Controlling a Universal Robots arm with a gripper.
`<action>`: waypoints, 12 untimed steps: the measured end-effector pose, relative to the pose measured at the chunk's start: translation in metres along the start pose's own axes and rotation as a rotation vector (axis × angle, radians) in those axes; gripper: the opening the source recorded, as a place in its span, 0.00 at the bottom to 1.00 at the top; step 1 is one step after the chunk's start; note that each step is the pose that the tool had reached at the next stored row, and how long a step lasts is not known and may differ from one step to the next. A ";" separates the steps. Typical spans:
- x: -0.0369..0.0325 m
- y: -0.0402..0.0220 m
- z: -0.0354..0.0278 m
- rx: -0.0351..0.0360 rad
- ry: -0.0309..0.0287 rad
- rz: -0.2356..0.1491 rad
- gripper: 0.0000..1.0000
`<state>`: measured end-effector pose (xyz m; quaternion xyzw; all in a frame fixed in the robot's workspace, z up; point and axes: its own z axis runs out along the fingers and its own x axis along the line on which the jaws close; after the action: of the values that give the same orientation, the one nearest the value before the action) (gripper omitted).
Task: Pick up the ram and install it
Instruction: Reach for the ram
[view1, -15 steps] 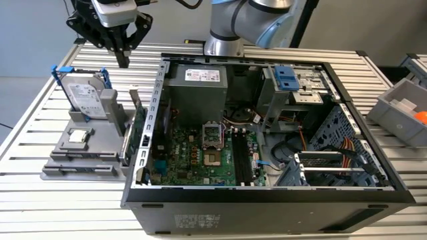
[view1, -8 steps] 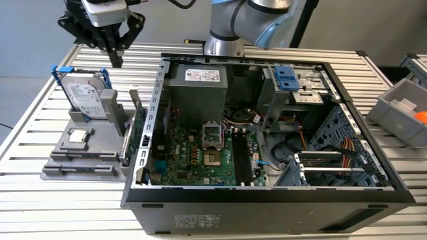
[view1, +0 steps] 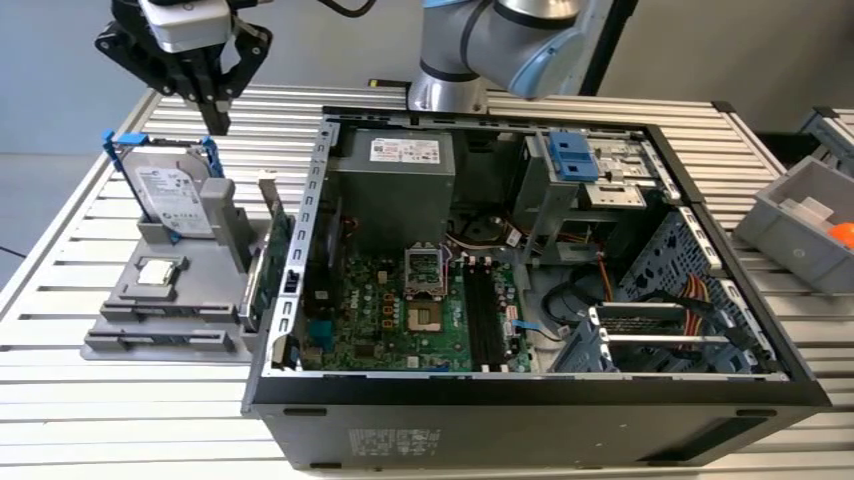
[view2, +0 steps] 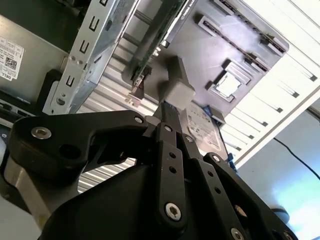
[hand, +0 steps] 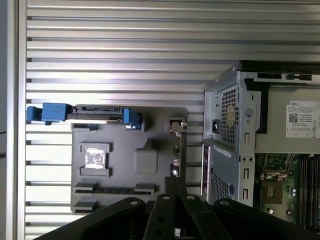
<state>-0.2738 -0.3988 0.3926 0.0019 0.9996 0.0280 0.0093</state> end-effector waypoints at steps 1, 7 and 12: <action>0.0016 0.0000 0.0000 0.0000 0.0001 -0.001 0.00; 0.0108 0.0000 -0.0002 -0.0001 0.0002 -0.006 0.00; 0.0193 -0.0001 -0.0004 -0.0001 0.0006 -0.010 0.00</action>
<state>-0.2931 -0.3988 0.3926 -0.0029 0.9996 0.0280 0.0092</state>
